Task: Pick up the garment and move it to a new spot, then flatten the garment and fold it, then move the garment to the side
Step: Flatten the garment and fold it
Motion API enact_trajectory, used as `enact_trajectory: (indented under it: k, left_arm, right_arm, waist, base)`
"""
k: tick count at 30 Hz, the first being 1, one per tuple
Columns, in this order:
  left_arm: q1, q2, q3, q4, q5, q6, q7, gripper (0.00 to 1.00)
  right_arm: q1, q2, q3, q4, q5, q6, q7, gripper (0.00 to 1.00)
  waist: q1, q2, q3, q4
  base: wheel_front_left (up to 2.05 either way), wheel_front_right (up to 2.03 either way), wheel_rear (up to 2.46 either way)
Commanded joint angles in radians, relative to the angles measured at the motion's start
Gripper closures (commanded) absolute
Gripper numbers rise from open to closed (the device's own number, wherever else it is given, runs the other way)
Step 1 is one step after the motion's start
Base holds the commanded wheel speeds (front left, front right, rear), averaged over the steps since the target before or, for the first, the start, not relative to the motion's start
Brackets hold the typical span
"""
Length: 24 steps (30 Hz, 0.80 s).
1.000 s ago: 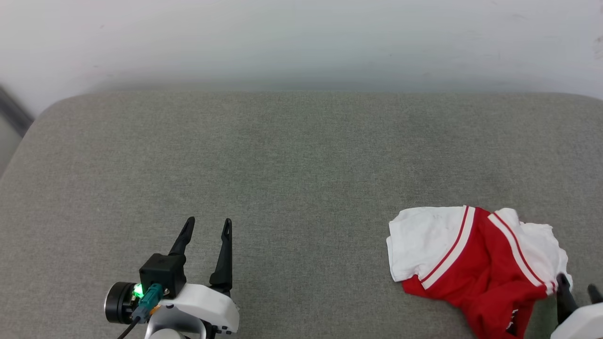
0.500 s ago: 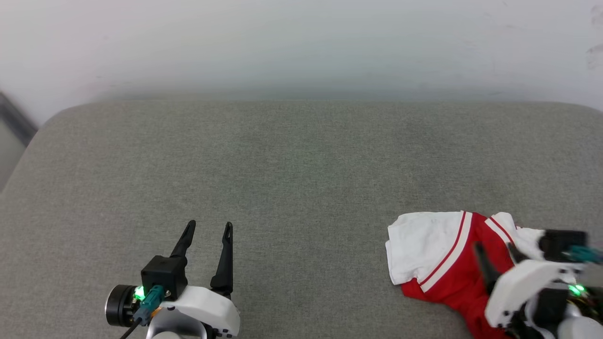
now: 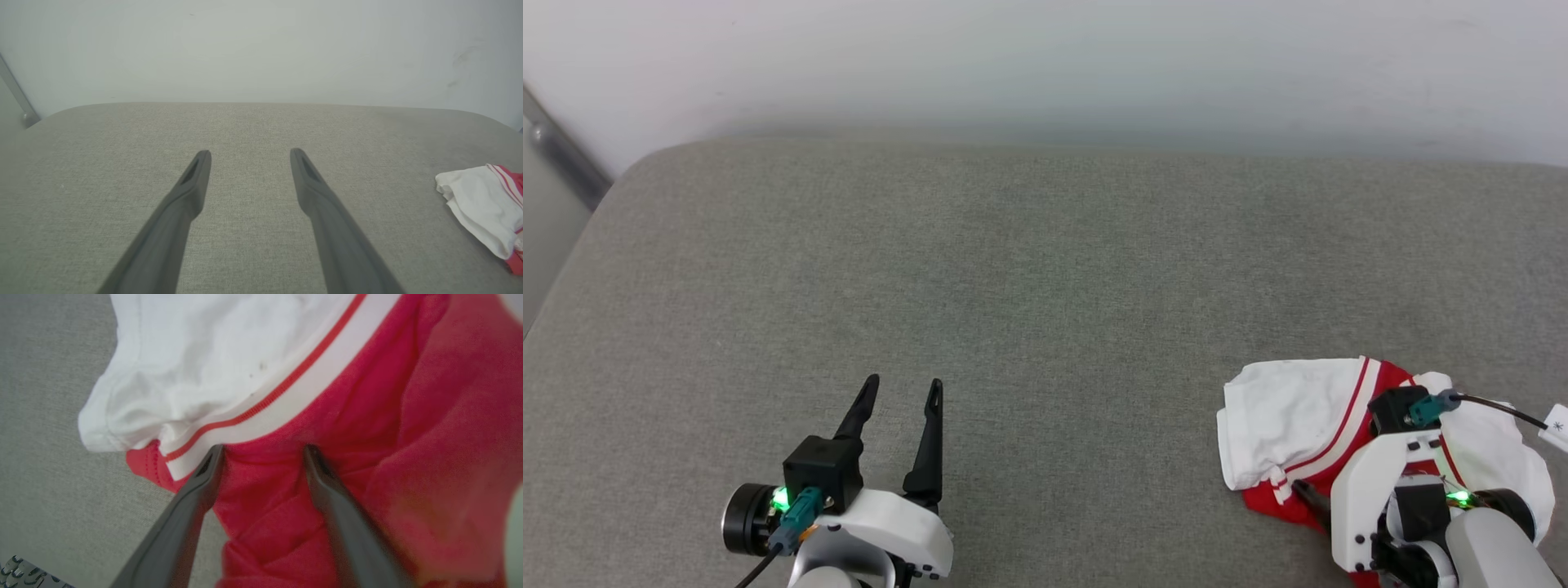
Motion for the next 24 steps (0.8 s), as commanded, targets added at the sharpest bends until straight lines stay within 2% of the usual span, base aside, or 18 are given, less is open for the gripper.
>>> enact_trajectory:
  k: [1,2,6,14,15,16,20,24]
  left_arm:
    - [-0.02,-0.003,-0.002,0.006,0.001,-0.006,-0.006,0.0]
    - [-0.02,-0.003,-0.002,0.009,0.0,-0.006,-0.008,0.0]
    - [-0.026,-0.004,0.0,0.014,-0.001,-0.004,-0.012,0.0]
    - [-0.023,-0.003,0.001,0.022,-0.006,-0.001,-0.017,0.0]
    - [-0.021,-0.004,0.001,0.023,-0.007,0.0,-0.018,0.0]
    - [-0.02,-0.006,0.0,0.024,-0.008,0.001,-0.018,0.0]
    - [-0.011,-0.006,-0.002,0.029,-0.009,0.002,-0.02,0.0]
    - [0.005,0.005,0.005,0.033,-0.016,0.009,-0.018,0.0]
  right_arm:
    - [0.001,0.028,0.035,0.07,0.018,-0.001,-0.006,0.69]
    - [-0.011,0.038,0.051,0.082,0.028,0.0,-0.022,1.0]
    - [-0.063,0.054,0.128,0.077,0.057,0.001,-0.108,1.0]
    - [-0.091,0.046,0.271,0.012,0.119,-0.001,-0.189,1.0]
    - [-0.084,0.042,0.281,0.01,0.122,-0.001,-0.195,0.56]
    - [-0.079,0.038,0.283,0.007,0.122,-0.001,-0.207,0.0]
    - [-0.053,0.028,0.289,-0.033,0.132,-0.001,-0.294,0.0]
    - [-0.007,0.015,0.276,-0.124,0.123,-0.001,-0.411,0.0]
  waist:
    - [0.0,0.0,0.008,0.01]
    - [0.0,0.0,0.009,0.012]
    - [0.0,0.0,0.013,0.015]
    - [0.0,0.0,0.004,0.01]
    - [0.0,0.0,0.003,0.009]
    - [0.0,0.0,0.002,0.008]
    - [0.0,0.0,-0.008,0.002]
    - [0.0,0.0,-0.03,-0.016]
  base:
    - [0.0,0.0,0.0]
    - [0.0,0.0,0.0]
    - [0.0,0.0,0.0]
    - [0.0,0.0,0.0]
    - [0.0,0.0,0.0]
    - [0.0,0.0,0.0]
    - [0.0,0.0,0.0]
    - [0.0,0.0,0.0]
